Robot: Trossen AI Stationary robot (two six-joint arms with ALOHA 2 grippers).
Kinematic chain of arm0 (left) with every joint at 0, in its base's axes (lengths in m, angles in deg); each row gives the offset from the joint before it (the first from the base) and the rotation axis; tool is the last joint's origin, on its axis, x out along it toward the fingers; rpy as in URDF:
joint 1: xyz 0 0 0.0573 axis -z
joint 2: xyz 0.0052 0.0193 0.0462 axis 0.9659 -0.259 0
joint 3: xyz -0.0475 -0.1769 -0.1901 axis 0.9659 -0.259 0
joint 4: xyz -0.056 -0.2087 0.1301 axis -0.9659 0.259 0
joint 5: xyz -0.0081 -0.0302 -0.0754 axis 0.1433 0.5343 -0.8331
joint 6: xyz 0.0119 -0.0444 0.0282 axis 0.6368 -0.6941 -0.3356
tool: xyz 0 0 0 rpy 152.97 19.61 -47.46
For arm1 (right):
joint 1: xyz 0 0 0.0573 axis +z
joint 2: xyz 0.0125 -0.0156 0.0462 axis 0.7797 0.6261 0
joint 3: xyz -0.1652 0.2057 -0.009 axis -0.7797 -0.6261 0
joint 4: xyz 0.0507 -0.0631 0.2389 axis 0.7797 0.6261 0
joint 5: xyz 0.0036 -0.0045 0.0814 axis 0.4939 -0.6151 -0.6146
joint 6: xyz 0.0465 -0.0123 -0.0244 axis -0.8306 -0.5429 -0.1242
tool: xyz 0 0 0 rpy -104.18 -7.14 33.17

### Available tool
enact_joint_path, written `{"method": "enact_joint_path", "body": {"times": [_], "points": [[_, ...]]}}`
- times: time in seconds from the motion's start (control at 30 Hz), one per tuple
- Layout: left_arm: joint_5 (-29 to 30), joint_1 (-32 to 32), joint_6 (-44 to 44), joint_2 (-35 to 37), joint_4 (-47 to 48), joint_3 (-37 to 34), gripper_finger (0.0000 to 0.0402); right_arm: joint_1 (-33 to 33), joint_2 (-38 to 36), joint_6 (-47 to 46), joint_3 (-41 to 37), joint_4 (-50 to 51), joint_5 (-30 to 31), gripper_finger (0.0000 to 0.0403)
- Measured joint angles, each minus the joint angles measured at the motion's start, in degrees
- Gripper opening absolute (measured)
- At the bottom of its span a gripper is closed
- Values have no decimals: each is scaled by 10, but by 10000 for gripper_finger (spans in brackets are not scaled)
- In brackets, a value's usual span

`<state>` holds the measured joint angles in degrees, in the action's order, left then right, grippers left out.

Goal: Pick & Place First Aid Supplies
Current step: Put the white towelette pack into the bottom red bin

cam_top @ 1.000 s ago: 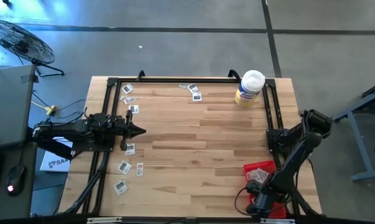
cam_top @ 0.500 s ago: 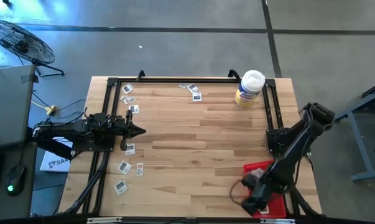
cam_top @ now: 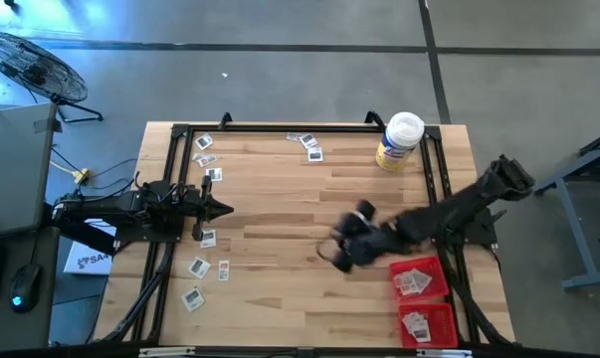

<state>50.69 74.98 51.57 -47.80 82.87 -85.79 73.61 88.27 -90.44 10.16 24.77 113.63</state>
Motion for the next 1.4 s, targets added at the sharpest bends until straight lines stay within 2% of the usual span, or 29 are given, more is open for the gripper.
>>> {"method": "enact_joint_path", "body": {"times": [0.17,0.37,0.5,0.67,0.8,0.9,1.13,1.4], "points": [[0,0,0,0,0,0,1,-115,42,126,0,-97,-24,99],[0,0,0,0,0,0,1,-241,107,182,0,-131,-56,99],[0,0,0,0,0,0,1,-311,156,187,16,-176,-127,100],[0,0,0,0,0,0,1,-378,226,216,76,-137,-170,129],[0,0,0,0,0,0,1,-422,277,243,120,-107,-195,170],[0,0,0,0,0,0,1,-453,300,246,136,-111,-250,188],[0,0,0,0,0,0,1,-497,329,215,140,-119,-262,193],[0,0,0,0,0,0,1,-506,340,250,140,-114,-297,193]]}}
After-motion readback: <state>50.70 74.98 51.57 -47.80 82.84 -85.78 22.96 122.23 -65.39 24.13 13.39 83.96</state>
